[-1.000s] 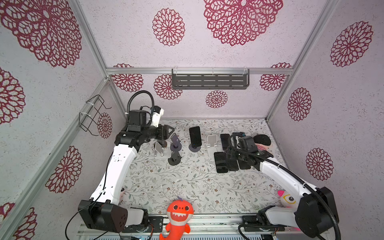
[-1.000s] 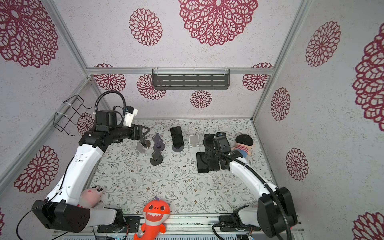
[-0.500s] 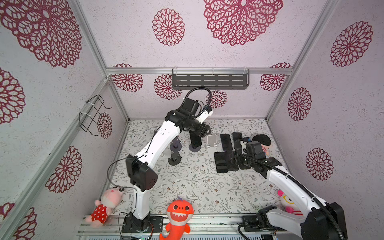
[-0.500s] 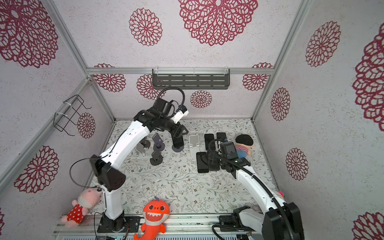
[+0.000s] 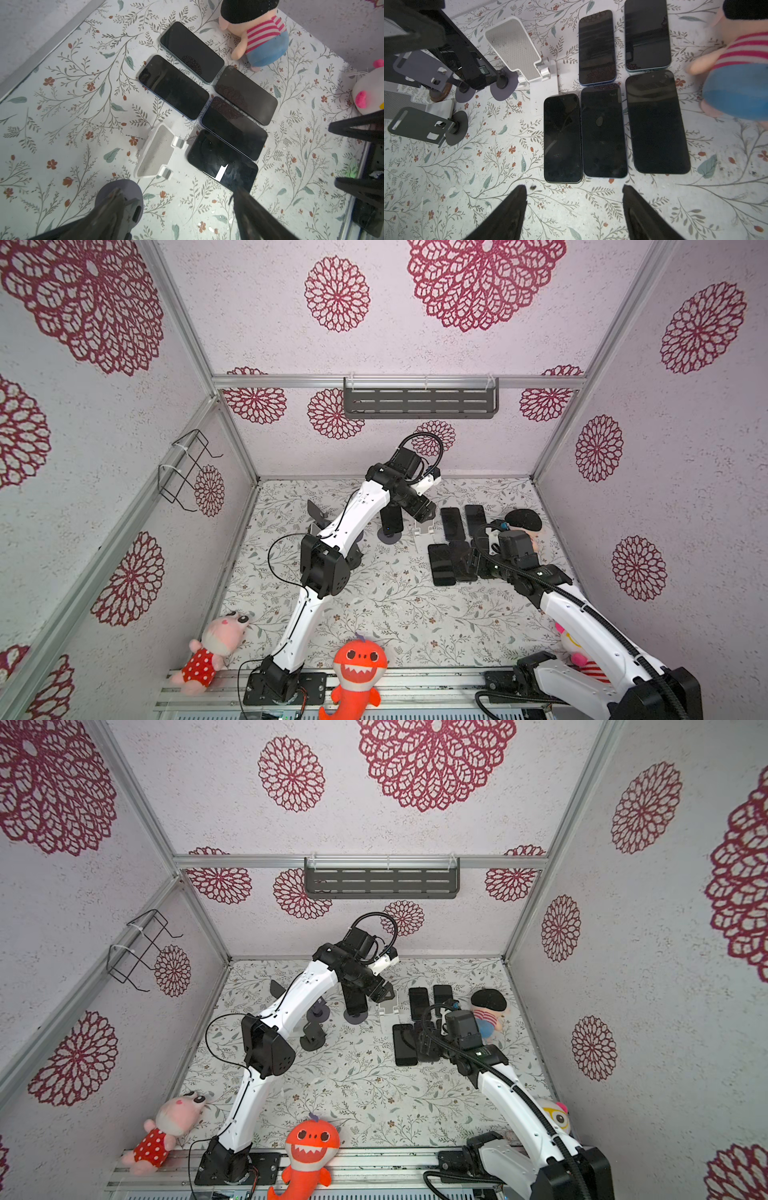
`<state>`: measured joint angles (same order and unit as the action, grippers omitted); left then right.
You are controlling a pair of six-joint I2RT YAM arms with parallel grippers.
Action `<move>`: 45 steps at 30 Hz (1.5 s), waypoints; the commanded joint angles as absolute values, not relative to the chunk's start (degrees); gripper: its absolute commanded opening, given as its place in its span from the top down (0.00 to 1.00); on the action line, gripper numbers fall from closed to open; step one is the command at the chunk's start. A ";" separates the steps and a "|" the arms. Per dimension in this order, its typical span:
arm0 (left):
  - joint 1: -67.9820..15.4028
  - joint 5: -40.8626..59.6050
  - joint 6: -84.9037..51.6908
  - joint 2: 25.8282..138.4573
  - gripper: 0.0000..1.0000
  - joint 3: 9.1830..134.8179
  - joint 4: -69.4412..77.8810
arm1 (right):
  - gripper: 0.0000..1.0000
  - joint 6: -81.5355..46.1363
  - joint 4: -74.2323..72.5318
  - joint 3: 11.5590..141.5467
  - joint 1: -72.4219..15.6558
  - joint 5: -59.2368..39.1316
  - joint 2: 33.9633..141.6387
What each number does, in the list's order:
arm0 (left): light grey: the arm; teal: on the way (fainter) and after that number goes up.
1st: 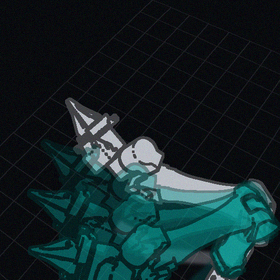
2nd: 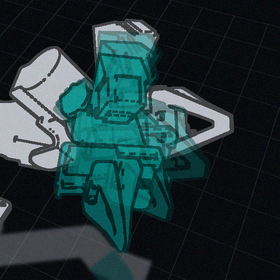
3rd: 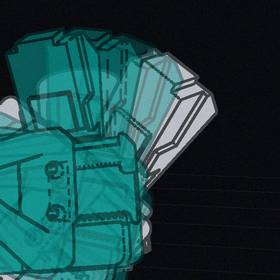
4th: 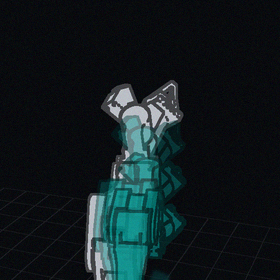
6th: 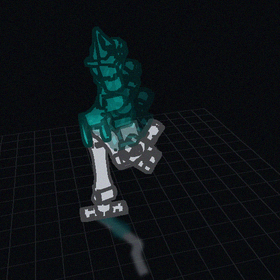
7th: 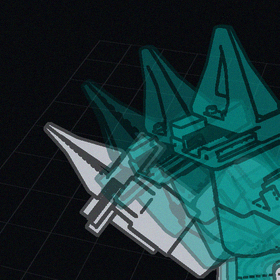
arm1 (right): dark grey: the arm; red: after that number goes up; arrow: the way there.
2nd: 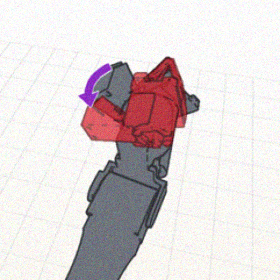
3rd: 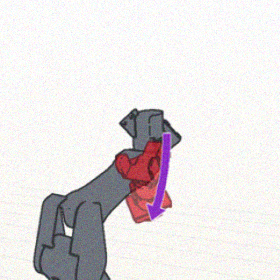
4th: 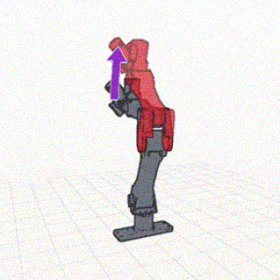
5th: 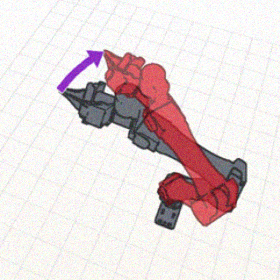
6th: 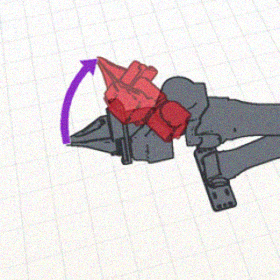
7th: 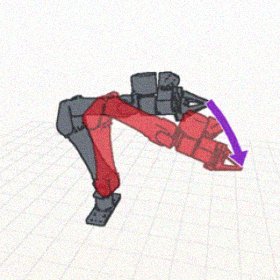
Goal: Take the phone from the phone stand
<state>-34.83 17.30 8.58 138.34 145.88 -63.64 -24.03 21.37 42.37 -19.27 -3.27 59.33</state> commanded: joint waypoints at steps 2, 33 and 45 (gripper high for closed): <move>-34.67 16.74 8.37 141.13 0.12 145.29 -58.98 | 0.25 -24.17 20.92 42.21 -18.98 -3.08 57.76; -36.34 17.21 7.96 144.41 0.53 141.53 -54.36 | 0.24 -24.17 19.52 40.21 -18.91 -1.63 57.09; -37.09 20.17 4.73 143.03 0.81 139.31 -49.59 | 0.24 -24.52 19.28 39.77 -18.85 -1.26 56.18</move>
